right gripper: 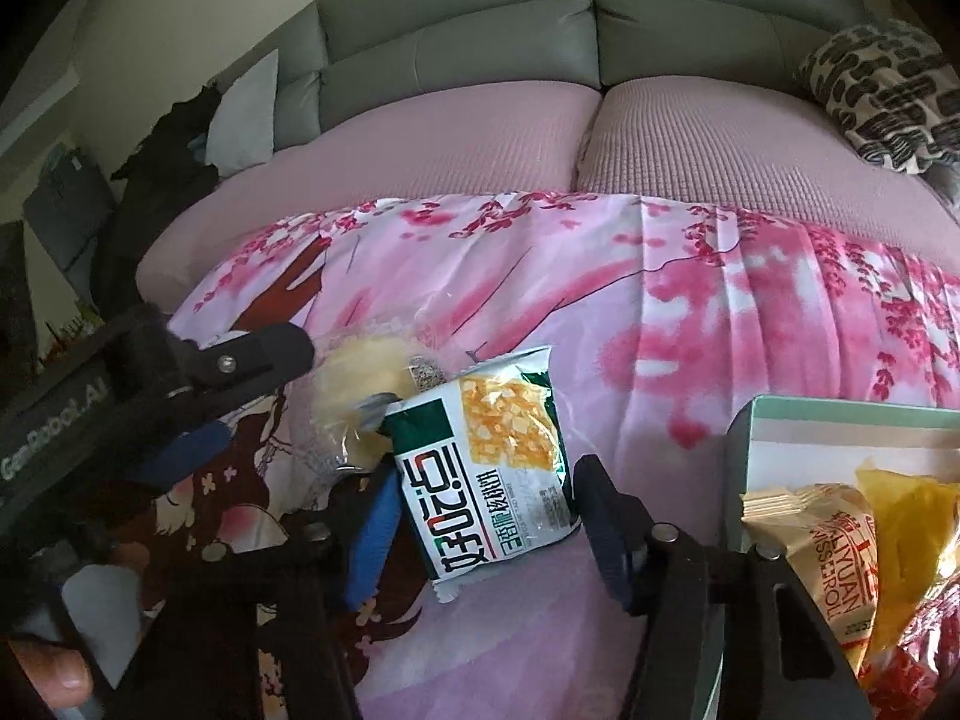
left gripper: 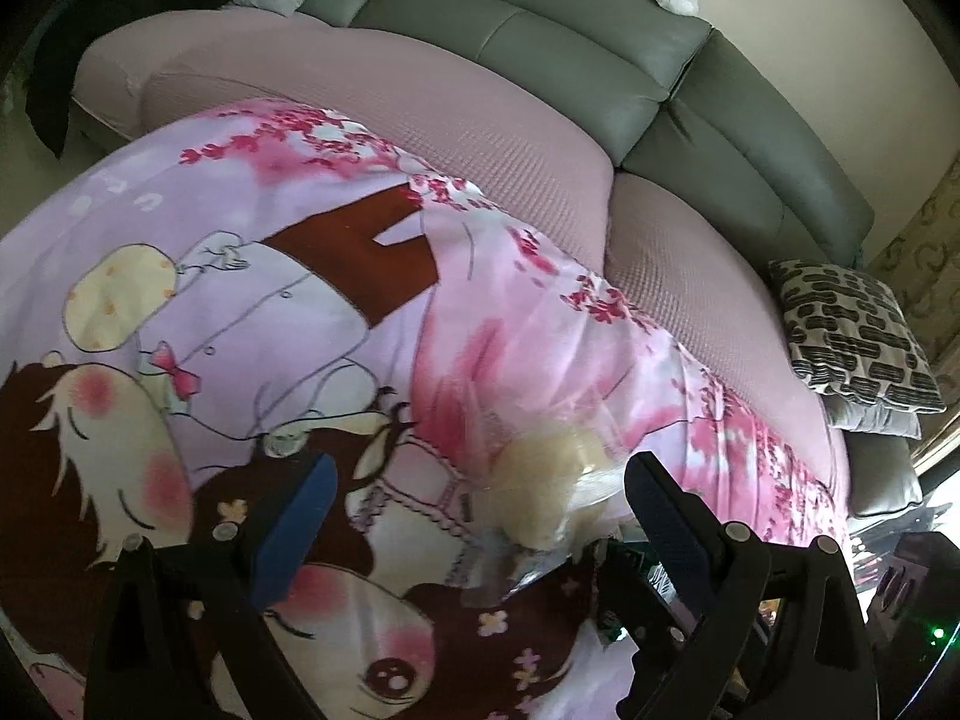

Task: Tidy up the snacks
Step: 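Grasp the green-white cracker pack with the right tool while the left tool grasps the clear bread bag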

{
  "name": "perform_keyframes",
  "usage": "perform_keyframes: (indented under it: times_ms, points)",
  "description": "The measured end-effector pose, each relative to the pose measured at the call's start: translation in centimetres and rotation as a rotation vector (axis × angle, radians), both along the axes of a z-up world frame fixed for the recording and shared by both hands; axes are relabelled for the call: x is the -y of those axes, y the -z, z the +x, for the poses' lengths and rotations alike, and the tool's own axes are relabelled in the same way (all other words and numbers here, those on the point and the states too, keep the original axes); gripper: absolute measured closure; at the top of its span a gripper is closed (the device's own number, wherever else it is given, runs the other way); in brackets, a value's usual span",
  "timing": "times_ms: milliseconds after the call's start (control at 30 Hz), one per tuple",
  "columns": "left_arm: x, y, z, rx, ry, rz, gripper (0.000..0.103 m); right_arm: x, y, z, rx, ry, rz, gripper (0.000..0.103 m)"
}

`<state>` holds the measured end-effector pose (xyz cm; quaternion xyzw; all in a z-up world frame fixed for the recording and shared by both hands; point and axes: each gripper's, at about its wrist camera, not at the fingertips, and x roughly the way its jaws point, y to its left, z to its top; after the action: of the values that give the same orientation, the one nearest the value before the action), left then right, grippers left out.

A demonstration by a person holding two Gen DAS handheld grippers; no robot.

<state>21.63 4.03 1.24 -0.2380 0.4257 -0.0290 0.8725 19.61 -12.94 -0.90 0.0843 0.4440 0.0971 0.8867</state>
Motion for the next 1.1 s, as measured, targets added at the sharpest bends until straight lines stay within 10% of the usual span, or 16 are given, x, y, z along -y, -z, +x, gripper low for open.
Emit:
perform_keyframes:
  times_ms: [233,667,1100]
  points:
    - [1.6,0.8,1.1,-0.019,0.044,-0.022,0.010,0.6,0.1,0.0,-0.013,0.008,0.021,0.044]
    - [2.9,1.8,1.7,-0.016,0.094,-0.088,0.050,1.0,0.0,-0.1,-0.025,0.021,0.036,0.045]
    - [2.3,-0.6,-0.7,0.042,0.092,-0.115,0.052,0.9,-1.6,-1.5,-0.021,0.010,0.051,0.050]
